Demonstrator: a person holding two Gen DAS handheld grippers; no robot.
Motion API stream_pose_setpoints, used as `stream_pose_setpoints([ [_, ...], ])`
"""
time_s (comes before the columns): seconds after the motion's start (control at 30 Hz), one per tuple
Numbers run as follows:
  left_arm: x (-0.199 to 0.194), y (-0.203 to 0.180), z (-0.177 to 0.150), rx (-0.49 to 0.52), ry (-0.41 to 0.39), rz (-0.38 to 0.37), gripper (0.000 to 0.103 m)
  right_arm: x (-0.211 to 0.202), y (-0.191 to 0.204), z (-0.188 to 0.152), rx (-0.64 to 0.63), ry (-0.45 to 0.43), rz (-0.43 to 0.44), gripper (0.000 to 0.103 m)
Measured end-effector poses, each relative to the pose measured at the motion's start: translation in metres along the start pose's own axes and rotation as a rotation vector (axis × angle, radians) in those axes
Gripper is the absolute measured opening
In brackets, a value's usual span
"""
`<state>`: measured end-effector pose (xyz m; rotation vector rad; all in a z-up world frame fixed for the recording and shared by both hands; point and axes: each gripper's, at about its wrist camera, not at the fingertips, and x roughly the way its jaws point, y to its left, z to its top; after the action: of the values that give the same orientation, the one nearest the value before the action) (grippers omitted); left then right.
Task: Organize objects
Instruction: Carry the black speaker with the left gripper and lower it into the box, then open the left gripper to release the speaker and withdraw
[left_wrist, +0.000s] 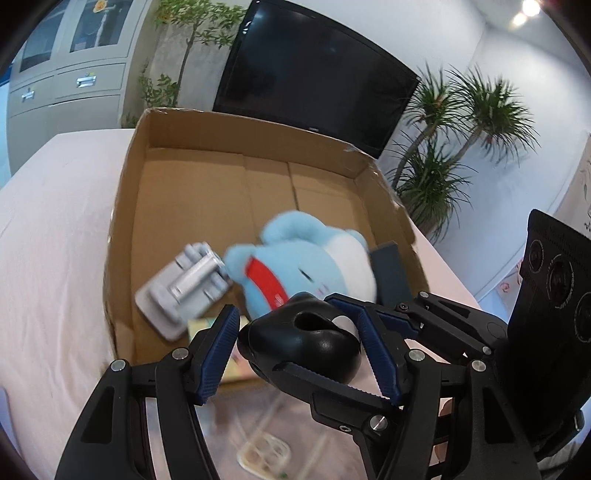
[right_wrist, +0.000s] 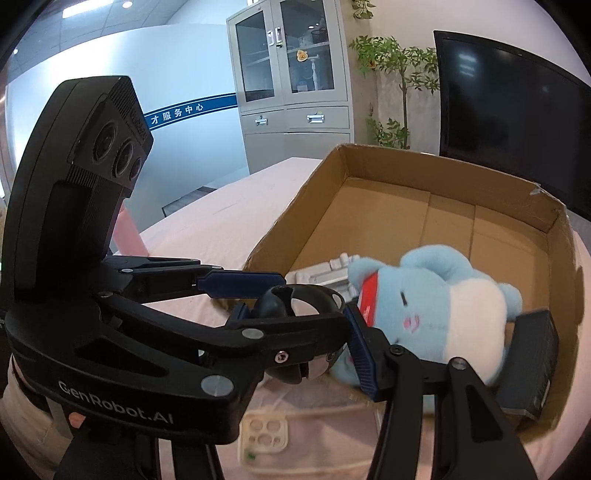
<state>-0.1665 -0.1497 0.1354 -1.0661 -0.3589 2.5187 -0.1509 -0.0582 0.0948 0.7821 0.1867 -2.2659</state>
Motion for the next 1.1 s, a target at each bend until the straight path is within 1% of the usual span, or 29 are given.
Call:
stream_pose_setpoints([
  [0.13, 0.019, 0.025, 0.023, -0.018, 0.018, 0.024, 0.065, 0.027, -0.009, 0.019, 0.011, 0.006, 0.012, 0.05],
  [0.27, 0.038, 0.052, 0.035, -0.046, 0.039, 0.036, 0.065, 0.06, -0.018, 0.032, 0.016, 0.036, 0.037, 0.05],
  [0.4, 0.055, 0.07, 0.039, -0.058, 0.065, 0.043, 0.065, 0.087, -0.02, 0.038, 0.006, 0.071, 0.042, 0.05],
  [0.53, 0.066, 0.089, 0.037, -0.106, 0.082, 0.022, 0.066, 0.104, -0.02, 0.039, 0.006, 0.099, 0.04, 0.05],
  [0.57, 0.067, 0.092, 0.035, -0.114, 0.08, 0.026, 0.065, 0.108, -0.018, 0.04, -0.002, 0.11, 0.034, 0.05],
  [0.6, 0.066, 0.092, 0.034, -0.11, 0.072, 0.055, 0.066, 0.11, -0.017, 0.04, -0.009, 0.117, 0.026, 0.05],
  [0.63, 0.064, 0.09, 0.032, -0.111, 0.071, 0.068, 0.066, 0.11, -0.015, 0.04, -0.014, 0.117, 0.018, 0.051],
  [0.7, 0.058, 0.084, 0.027, -0.12, 0.049, 0.075, 0.066, 0.103, -0.011, 0.037, -0.025, 0.117, -0.01, 0.058],
  [0.73, 0.054, 0.08, 0.025, -0.119, 0.038, 0.085, 0.066, 0.096, -0.008, 0.035, -0.032, 0.102, -0.026, 0.063],
  [0.8, 0.046, 0.072, 0.018, -0.121, 0.016, 0.099, 0.068, 0.081, -0.003, 0.03, -0.044, 0.083, -0.055, 0.065],
  [0.9, 0.032, 0.061, 0.003, -0.144, -0.012, 0.111, 0.072, 0.062, 0.005, 0.019, -0.071, 0.073, -0.095, 0.065],
  [0.97, 0.018, 0.051, -0.017, -0.165, -0.032, 0.131, 0.074, 0.049, 0.007, 0.01, -0.084, 0.076, -0.114, 0.066],
  [1.0, 0.013, 0.048, -0.025, -0.175, -0.036, 0.143, 0.075, 0.036, 0.006, -0.001, -0.079, 0.074, -0.098, 0.067],
  [1.03, 0.006, 0.044, -0.038, -0.184, -0.036, 0.152, 0.077, 0.027, 0.003, -0.011, -0.064, 0.079, -0.066, 0.071],
  [1.07, 0.001, 0.04, -0.051, -0.19, -0.03, 0.158, 0.077, 0.013, -0.005, -0.026, -0.022, 0.085, -0.009, 0.074],
  [1.1, -0.004, 0.035, -0.068, -0.194, -0.013, 0.169, 0.077, 0.005, -0.012, -0.039, 0.015, 0.091, 0.036, 0.075],
])
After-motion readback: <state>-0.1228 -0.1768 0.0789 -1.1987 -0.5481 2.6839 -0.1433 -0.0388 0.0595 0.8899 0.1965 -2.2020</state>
